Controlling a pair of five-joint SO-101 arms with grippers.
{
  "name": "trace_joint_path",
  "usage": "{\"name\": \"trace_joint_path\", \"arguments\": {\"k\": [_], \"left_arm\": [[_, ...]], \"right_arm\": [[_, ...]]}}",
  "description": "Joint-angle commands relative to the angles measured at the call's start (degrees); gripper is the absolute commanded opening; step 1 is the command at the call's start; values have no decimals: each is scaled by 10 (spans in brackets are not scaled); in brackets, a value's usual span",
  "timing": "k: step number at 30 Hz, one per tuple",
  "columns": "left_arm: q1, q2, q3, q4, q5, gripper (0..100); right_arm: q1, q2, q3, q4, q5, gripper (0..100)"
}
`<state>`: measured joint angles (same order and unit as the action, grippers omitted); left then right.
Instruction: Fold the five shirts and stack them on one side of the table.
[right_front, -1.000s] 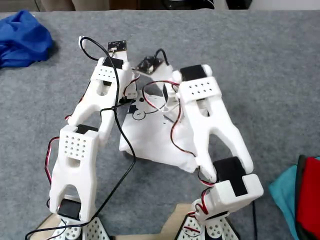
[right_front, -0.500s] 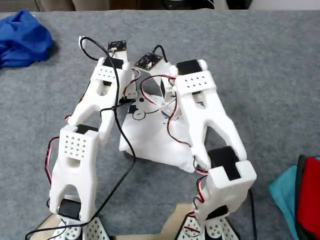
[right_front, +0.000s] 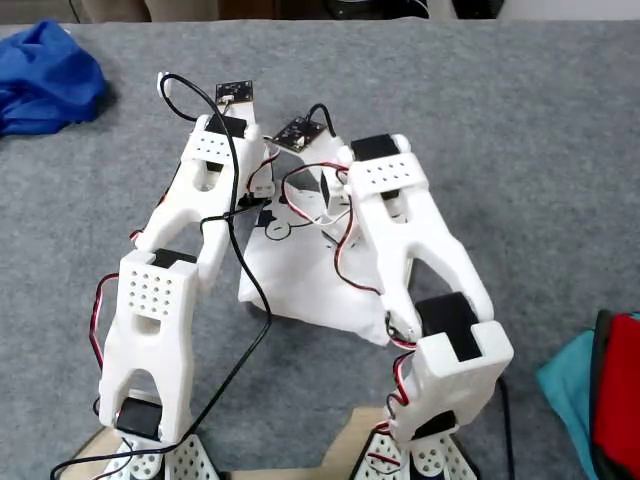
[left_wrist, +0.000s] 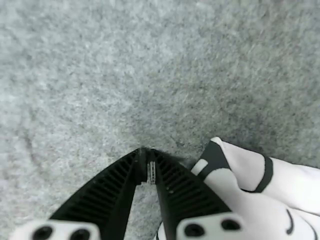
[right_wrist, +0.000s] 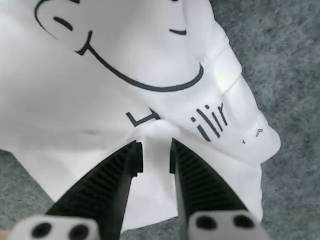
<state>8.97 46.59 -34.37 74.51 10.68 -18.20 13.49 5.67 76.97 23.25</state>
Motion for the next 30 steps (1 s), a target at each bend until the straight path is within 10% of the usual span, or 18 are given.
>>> {"name": "trace_joint_path", "arguments": {"k": [1,18,30], "left_arm": [[-23,-5,-24,-7,-2,31],[-23,-5,-24,-7,-2,31],[-24,-5,-24,-7,-2,31]], "right_arm": [[0,0,1,-10,-4,102],[40,-15,-38,37,0,6],[16,39,-44,12,-7,181]]}}
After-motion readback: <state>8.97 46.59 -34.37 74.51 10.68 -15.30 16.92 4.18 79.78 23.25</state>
